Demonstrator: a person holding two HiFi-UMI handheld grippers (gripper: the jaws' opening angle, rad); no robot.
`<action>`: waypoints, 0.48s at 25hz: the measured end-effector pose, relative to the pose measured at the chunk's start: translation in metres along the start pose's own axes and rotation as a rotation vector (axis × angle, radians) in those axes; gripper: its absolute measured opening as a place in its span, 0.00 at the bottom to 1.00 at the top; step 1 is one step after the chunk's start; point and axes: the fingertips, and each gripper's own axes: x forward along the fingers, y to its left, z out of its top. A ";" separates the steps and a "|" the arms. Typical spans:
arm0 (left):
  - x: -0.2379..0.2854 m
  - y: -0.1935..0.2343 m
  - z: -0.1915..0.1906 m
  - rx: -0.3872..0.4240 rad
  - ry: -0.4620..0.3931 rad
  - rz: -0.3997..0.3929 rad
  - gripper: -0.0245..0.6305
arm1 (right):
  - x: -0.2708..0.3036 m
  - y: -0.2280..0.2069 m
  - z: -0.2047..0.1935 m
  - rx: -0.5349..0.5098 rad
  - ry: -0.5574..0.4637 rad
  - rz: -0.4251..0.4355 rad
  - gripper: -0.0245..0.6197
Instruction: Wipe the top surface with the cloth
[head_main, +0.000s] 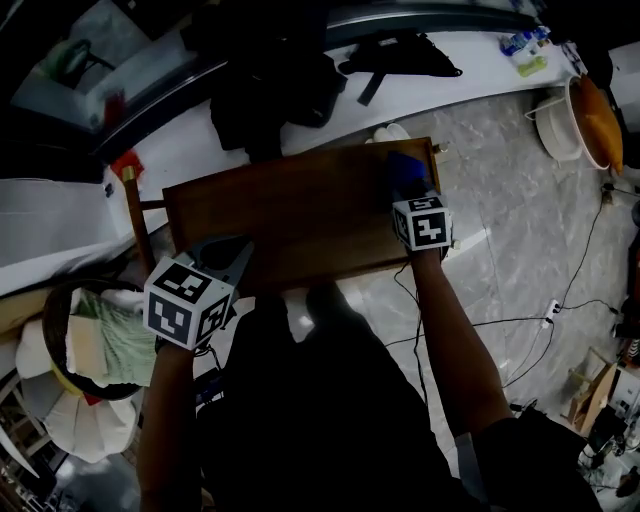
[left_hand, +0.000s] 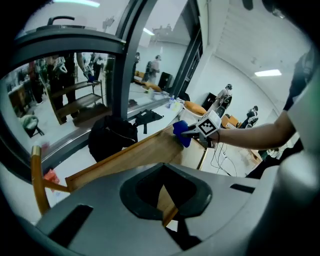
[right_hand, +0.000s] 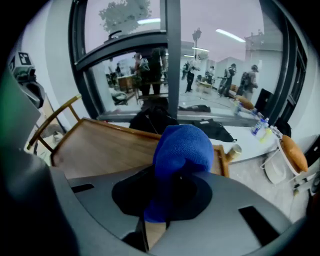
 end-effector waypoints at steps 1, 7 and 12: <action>-0.009 0.009 -0.007 -0.012 0.000 0.013 0.05 | 0.002 0.025 0.010 0.001 -0.028 0.038 0.13; -0.070 0.057 -0.050 -0.061 -0.012 0.074 0.05 | 0.026 0.204 0.042 -0.091 -0.059 0.276 0.13; -0.107 0.097 -0.095 -0.097 -0.004 0.100 0.05 | 0.041 0.351 0.060 -0.129 -0.055 0.462 0.13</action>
